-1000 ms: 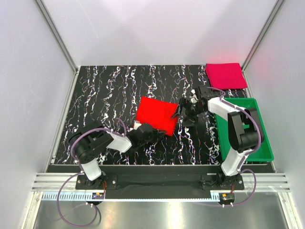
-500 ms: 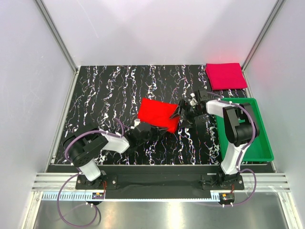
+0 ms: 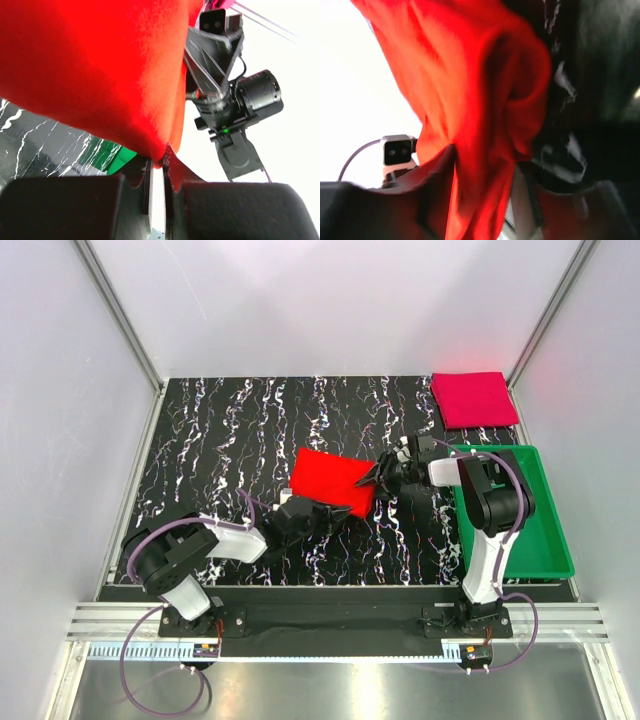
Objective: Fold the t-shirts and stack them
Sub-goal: Neatly place the folded tshirt to the corner
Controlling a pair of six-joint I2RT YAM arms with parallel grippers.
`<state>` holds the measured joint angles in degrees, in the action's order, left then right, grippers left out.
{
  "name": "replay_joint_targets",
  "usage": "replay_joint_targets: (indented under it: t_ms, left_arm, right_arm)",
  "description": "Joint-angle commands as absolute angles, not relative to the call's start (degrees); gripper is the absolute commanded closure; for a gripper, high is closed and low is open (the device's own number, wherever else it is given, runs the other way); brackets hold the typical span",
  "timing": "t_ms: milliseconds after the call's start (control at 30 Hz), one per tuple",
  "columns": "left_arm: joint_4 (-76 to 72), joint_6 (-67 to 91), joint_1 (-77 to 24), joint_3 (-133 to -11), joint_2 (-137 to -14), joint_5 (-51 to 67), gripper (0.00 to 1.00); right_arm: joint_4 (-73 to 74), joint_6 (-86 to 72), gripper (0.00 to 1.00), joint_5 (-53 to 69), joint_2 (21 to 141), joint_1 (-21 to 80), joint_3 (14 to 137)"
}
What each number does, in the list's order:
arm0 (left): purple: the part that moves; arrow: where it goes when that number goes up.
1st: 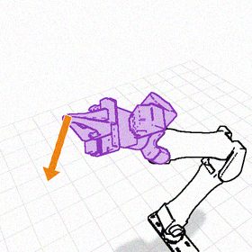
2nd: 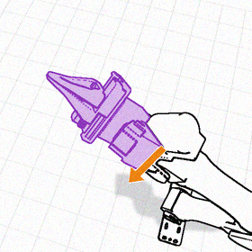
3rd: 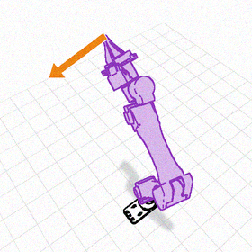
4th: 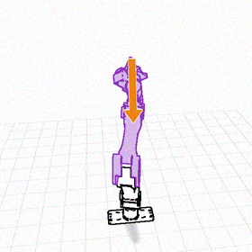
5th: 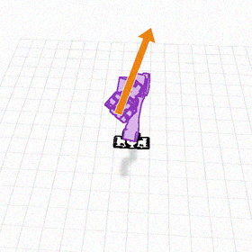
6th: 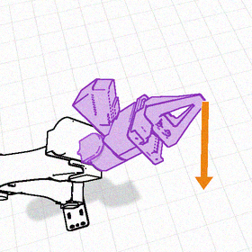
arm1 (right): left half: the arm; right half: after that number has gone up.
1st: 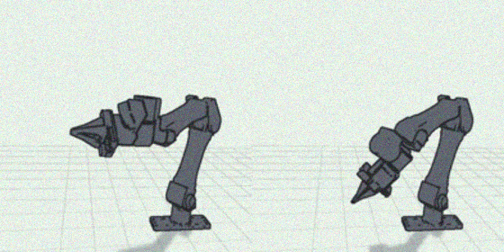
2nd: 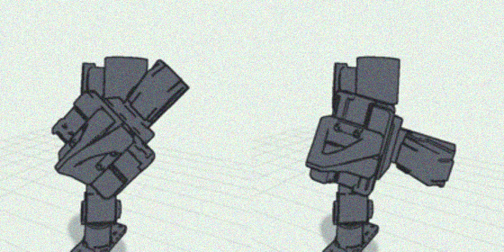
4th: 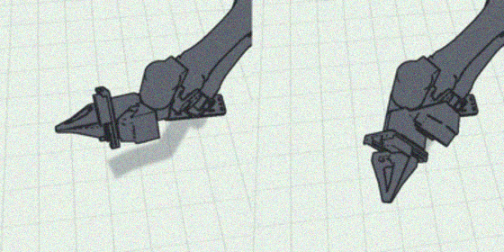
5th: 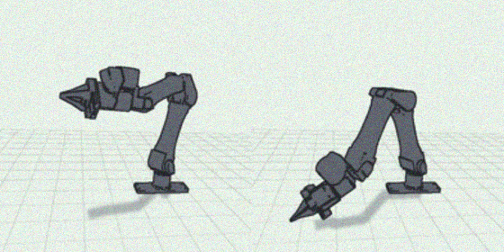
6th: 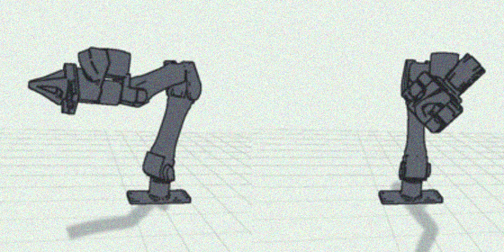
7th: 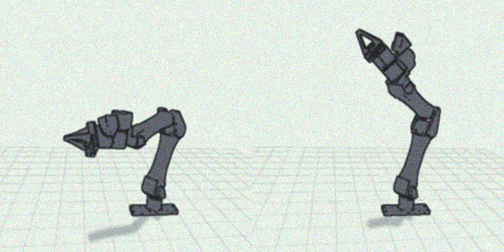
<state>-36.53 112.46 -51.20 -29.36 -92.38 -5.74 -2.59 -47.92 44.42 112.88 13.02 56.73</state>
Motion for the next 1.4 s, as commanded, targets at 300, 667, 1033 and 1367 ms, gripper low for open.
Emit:
replay_joint_targets:
  t_ms: [300, 667, 1033, 1367]
  left_arm:
    - [-23.17, 96.75, -50.02, -35.4, -85.53, 7.45, 0.51]
    - [15.45, 48.89, -37.27, -44.91, -65.32, 16.79, 0.48]
    - [25.58, 36.39, -30.33, -46.14, -62.83, 17.22, 0.46]
    - [23.73, 33.92, -25.93, -50.36, -72.33, 20.83, 0.46]
  right_arm:
    - [6.12, -33.97, 1.0, 32.72, 110.75, 13.01, 64.5]
    - [47.44, -9.68, 1.0, 6.17, 106.52, 12.66, 91.56]
    - [64.33, 6.14, 1.0, -13.61, 120.22, 10.9, 122.23]
    - [64.43, 12.39, 1.0, -9.23, 128.4, 3.78, 139.48]
